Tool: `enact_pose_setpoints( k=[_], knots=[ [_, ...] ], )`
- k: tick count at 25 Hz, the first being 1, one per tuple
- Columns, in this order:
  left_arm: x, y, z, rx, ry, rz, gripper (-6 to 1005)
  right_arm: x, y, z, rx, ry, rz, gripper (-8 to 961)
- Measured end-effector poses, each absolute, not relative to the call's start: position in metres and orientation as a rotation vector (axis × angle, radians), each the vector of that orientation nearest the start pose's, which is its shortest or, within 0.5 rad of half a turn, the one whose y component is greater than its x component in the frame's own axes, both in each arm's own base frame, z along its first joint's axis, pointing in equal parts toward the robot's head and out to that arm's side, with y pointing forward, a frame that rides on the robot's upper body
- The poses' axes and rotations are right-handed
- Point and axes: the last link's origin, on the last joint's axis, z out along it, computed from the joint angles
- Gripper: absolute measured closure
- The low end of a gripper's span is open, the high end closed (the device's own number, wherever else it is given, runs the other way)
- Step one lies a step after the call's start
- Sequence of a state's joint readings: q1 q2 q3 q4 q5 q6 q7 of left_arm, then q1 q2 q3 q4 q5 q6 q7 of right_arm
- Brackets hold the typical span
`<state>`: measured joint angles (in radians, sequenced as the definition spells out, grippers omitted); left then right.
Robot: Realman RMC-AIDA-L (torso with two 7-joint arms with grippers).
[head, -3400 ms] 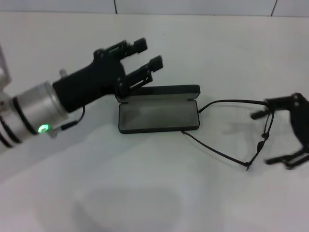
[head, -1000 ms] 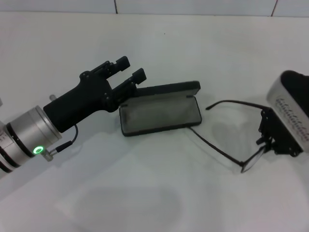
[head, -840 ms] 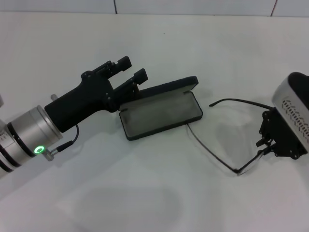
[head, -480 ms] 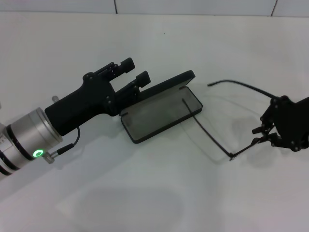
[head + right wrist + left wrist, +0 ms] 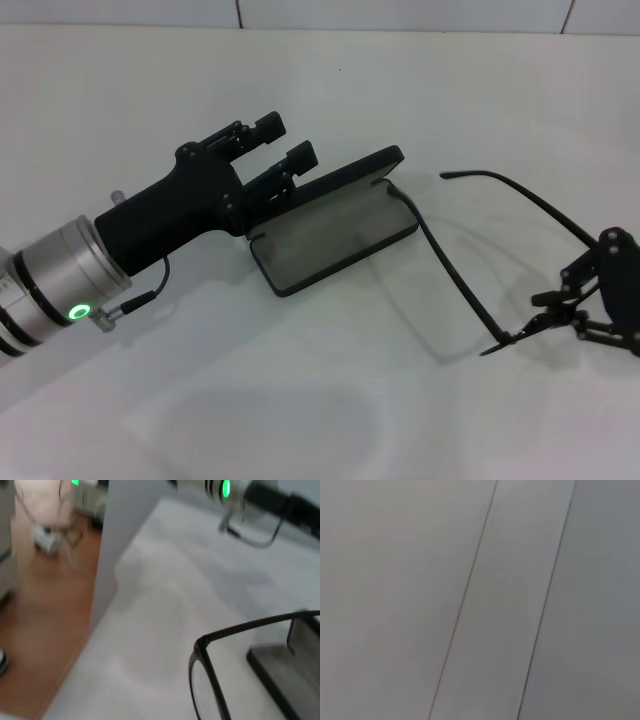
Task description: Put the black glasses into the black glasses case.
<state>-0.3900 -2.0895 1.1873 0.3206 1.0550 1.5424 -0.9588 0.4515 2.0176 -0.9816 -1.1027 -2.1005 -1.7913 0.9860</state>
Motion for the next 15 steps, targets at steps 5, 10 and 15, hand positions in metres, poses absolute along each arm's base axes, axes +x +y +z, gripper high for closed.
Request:
enact_pose_setpoints(
  k=[5, 10, 15],
  knots=[
    [-0.244, 0.284, -0.027, -2.340, -0.497, -1.386, 419, 0.241, 0.304, 0.028, -2.898, -0.525, 0.456, 832],
    [-0.230, 0.276, -0.021, -2.389, -0.394, -1.508, 420, 0.237, 0.312, 0.013, -2.839, -0.396, 0.647, 831],
    [-0.216, 0.282, -0.027, -2.468, -0.345, -1.516, 420, 0.223, 0.317, -0.004, -2.879, -0.350, 0.747, 830]
  ],
)
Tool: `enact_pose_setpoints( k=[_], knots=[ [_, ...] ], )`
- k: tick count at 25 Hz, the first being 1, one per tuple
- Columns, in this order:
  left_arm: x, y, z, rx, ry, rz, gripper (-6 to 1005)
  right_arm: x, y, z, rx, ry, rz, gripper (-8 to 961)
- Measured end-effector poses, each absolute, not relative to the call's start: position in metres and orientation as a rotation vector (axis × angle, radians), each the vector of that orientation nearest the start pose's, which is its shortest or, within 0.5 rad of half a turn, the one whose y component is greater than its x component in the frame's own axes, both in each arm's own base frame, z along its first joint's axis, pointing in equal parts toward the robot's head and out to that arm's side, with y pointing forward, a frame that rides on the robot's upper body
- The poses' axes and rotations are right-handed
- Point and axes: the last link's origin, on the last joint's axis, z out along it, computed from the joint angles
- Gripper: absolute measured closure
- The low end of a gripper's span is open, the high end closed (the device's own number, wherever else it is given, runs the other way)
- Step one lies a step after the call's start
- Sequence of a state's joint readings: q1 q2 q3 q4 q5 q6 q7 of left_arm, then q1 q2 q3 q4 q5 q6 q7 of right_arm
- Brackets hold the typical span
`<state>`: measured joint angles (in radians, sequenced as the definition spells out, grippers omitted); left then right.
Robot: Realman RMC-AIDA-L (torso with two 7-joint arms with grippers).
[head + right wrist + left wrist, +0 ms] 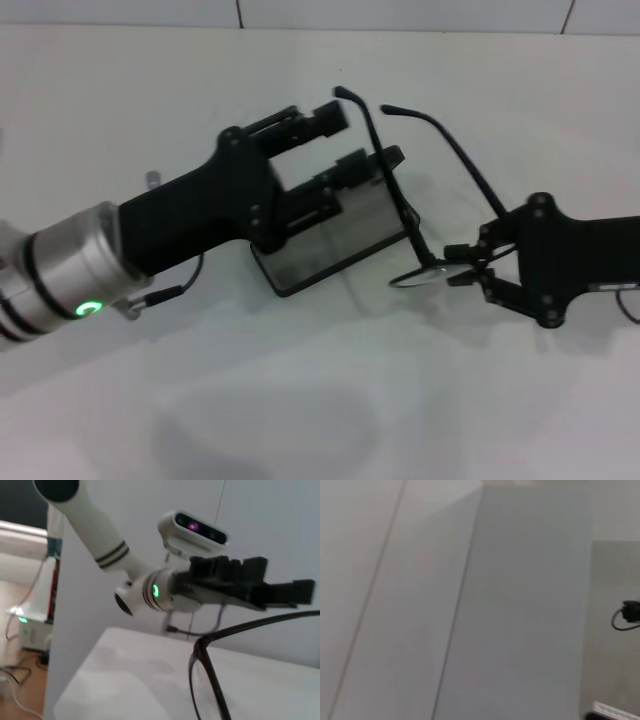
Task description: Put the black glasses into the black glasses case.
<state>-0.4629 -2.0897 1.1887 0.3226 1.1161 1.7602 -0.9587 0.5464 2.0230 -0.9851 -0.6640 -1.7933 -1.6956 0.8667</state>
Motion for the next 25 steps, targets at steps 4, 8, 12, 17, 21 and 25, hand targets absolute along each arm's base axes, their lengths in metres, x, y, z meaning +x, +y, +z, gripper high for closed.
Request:
enact_pose_setpoints(
  k=[4, 8, 12, 17, 21, 25],
  knots=[
    [-0.206, 0.291, -0.032, -2.516, -0.320, -1.495, 420, 0.218, 0.318, -0.009, -2.887, -0.332, 0.798, 830],
    [-0.200, 0.303, -0.039, -2.564, -0.410, -1.447, 419, 0.217, 0.318, -0.008, -2.862, -0.352, 0.827, 829],
    [-0.197, 0.312, -0.046, -2.635, -0.521, -1.377, 420, 0.217, 0.318, -0.006, -2.823, -0.401, 0.832, 828],
    [-0.190, 0.318, -0.052, -2.758, -0.563, -1.284, 421, 0.216, 0.320, -0.004, -2.801, -0.437, 0.820, 827],
    [-0.189, 0.319, -0.050, -2.756, -0.546, -1.281, 421, 0.220, 0.315, 0.000, -2.772, -0.484, 0.830, 827],
    [-0.194, 0.324, -0.049, -2.736, -0.563, -1.232, 420, 0.218, 0.296, 0.007, -2.760, -0.608, 0.949, 826]
  ],
)
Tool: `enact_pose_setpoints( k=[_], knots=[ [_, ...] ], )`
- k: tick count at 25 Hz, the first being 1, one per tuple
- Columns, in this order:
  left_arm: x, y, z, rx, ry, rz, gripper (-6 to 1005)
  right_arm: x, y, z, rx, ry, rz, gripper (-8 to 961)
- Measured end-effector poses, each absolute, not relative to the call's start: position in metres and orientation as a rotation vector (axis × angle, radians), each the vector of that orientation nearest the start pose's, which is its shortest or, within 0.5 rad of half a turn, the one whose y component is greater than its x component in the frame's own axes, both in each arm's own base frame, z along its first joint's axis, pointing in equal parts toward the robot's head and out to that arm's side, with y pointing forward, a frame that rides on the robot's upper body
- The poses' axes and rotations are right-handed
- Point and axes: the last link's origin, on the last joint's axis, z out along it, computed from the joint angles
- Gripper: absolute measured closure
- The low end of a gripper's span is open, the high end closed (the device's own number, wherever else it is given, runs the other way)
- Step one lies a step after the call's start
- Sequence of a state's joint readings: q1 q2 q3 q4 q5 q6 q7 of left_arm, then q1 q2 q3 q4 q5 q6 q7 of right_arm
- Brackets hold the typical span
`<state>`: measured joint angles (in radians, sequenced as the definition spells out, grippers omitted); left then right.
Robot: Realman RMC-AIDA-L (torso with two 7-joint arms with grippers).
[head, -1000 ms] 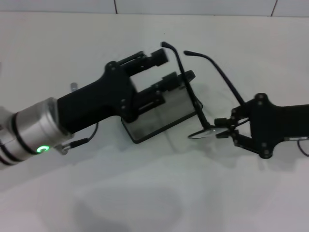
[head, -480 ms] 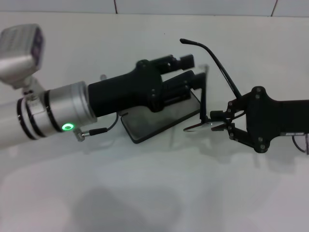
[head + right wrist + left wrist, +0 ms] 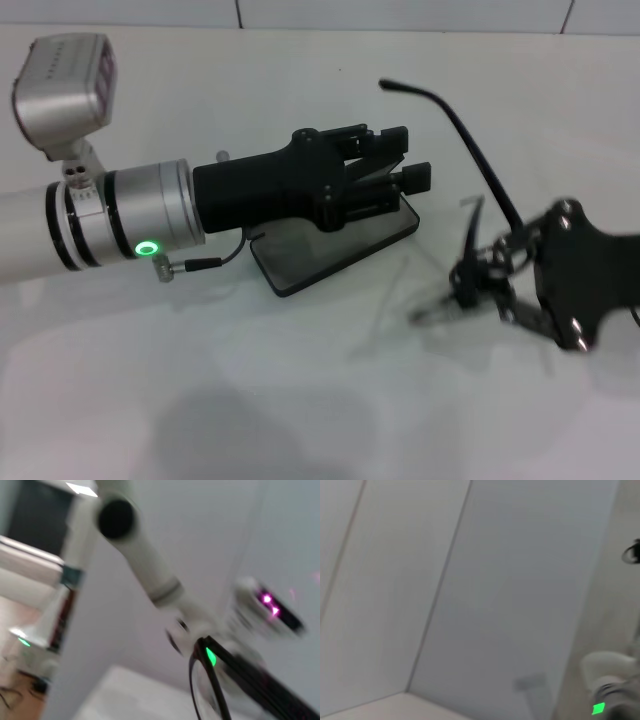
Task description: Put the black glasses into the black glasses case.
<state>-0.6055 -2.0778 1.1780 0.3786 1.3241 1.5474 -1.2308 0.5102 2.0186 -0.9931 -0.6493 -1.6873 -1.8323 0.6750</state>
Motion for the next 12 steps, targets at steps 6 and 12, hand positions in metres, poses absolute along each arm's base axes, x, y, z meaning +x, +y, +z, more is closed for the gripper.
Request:
enact_pose_setpoints(
  k=[6, 12],
  knots=[
    [-0.196, 0.331, -0.057, -2.716, -0.569, -1.154, 420, 0.207, 0.272, 0.009, -2.817, -0.751, 1.171, 825],
    [-0.186, 0.327, -0.059, -2.721, -0.422, -1.206, 420, 0.195, 0.288, -0.016, -2.940, -0.509, 1.178, 824]
  ],
)
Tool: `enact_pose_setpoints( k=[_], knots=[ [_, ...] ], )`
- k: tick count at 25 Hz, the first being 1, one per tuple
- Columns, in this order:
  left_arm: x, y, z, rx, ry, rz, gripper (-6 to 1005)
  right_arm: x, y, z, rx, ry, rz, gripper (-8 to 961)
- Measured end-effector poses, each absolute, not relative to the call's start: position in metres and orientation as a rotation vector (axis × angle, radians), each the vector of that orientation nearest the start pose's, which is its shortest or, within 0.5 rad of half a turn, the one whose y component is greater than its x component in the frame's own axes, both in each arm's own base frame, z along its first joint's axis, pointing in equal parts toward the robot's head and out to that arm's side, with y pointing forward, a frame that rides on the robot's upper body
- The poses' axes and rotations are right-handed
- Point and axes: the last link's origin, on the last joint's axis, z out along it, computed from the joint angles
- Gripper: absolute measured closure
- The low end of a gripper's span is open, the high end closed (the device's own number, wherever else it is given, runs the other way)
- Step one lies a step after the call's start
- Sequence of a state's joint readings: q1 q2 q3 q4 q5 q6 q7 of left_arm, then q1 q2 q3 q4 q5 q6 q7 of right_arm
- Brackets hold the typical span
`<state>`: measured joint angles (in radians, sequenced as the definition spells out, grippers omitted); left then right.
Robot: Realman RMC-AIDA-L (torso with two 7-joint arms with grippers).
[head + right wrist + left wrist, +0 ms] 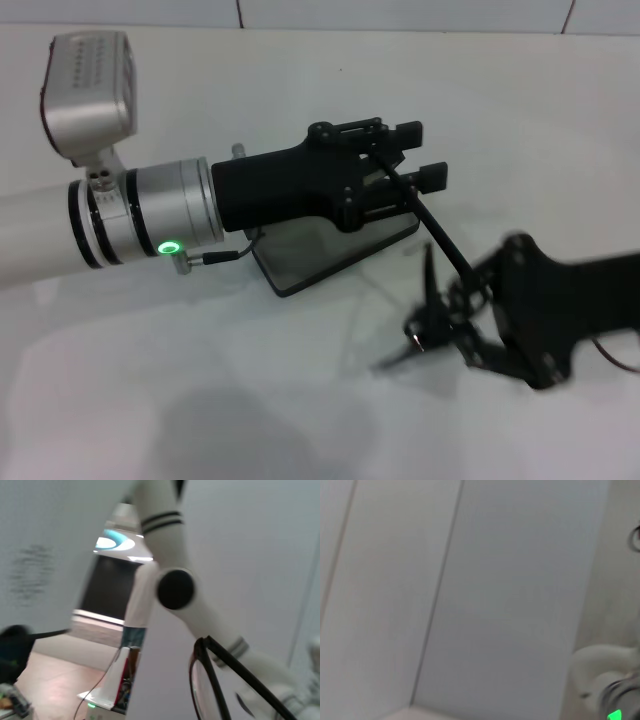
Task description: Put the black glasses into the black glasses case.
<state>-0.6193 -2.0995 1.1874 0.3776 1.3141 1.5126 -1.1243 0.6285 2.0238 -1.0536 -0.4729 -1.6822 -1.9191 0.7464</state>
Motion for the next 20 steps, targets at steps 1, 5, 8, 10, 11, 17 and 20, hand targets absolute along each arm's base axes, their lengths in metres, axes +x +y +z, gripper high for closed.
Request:
enact_pose_setpoints(
  k=[1, 5, 8, 10, 11, 17, 20],
  knots=[
    [-0.184, 0.325, -0.058, -2.720, -0.389, -1.229, 420, 0.193, 0.293, -0.019, -2.952, -0.450, 1.166, 824],
    [-0.179, 0.312, -0.054, -2.716, -0.218, -1.327, 419, 0.192, 0.304, -0.023, -2.982, -0.305, 1.114, 823],
    [-0.178, 0.309, -0.054, -2.706, -0.185, -1.348, 419, 0.193, 0.305, -0.023, -2.995, -0.255, 1.099, 823],
    [-0.179, 0.307, -0.053, -2.689, -0.173, -1.365, 419, 0.195, 0.306, -0.023, -2.994, -0.223, 1.089, 822],
    [-0.180, 0.307, -0.053, -2.687, -0.169, -1.366, 419, 0.196, 0.307, -0.023, -2.991, -0.205, 1.080, 822],
    [-0.179, 0.306, -0.054, -2.699, -0.159, -1.363, 420, 0.200, 0.307, -0.023, -2.985, -0.180, 1.055, 821],
    [-0.182, 0.309, -0.051, -2.653, -0.181, -1.365, 421, 0.203, 0.308, -0.022, -2.985, -0.194, 1.020, 821]
  ],
)
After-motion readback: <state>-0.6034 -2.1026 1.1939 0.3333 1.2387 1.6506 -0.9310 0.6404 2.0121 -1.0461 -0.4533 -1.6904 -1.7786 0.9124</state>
